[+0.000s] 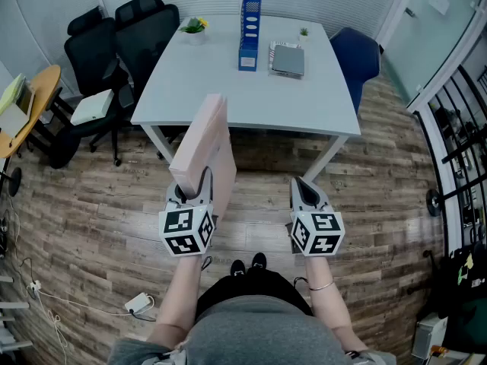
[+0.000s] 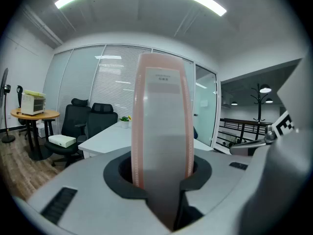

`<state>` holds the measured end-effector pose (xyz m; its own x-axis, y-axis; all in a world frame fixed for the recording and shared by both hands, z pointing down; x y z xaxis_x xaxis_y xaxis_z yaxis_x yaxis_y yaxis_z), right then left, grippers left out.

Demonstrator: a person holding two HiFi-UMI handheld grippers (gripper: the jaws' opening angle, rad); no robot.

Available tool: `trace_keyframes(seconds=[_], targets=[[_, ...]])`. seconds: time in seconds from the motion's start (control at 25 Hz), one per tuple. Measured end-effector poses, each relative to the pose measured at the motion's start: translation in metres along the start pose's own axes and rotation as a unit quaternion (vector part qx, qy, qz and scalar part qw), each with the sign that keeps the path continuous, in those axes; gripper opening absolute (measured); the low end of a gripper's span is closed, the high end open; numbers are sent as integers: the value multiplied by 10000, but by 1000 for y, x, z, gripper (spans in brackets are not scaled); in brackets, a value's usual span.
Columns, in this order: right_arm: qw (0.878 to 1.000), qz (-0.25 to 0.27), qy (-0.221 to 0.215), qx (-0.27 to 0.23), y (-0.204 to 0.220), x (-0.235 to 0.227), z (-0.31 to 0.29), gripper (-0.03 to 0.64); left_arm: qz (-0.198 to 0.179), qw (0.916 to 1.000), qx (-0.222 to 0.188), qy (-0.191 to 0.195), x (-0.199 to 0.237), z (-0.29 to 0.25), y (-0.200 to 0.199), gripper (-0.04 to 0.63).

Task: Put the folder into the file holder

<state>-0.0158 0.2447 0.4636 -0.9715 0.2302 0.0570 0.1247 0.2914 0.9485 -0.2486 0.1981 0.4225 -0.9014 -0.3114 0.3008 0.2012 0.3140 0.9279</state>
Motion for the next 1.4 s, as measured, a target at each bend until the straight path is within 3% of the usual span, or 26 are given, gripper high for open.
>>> trace_keyframes(seconds=[0.32,0.76,1.08,1.4], targets=[[9995,-217,-216,-20,8,-21,-9,6,11,10000,-89,19,-19,-13,-7,143],[9986,-322,-404,-122,3,-52,-27,6,-97,9982,-591,3,-43,-31,-58,143],[9978,-435,-489,-82,-2,-66,-56,6,-136,9935,-1124,131,-54,-60,-109,143],[9981,-456,-377,-159,-26,-95,-123,6,-205,9860,-1632,266,-42,-133,-176,143]])
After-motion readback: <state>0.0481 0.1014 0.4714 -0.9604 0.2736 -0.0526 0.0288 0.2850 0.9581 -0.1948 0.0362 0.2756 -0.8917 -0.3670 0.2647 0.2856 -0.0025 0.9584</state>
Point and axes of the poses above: the fingertips, and each gripper's own axes: z backward along the fingers, x to its left, y out of its underside, the point moved 1 cm from there along z, backward along the fingers, and after that the axes turned 12 degrees about z, right-handed, at the moved point
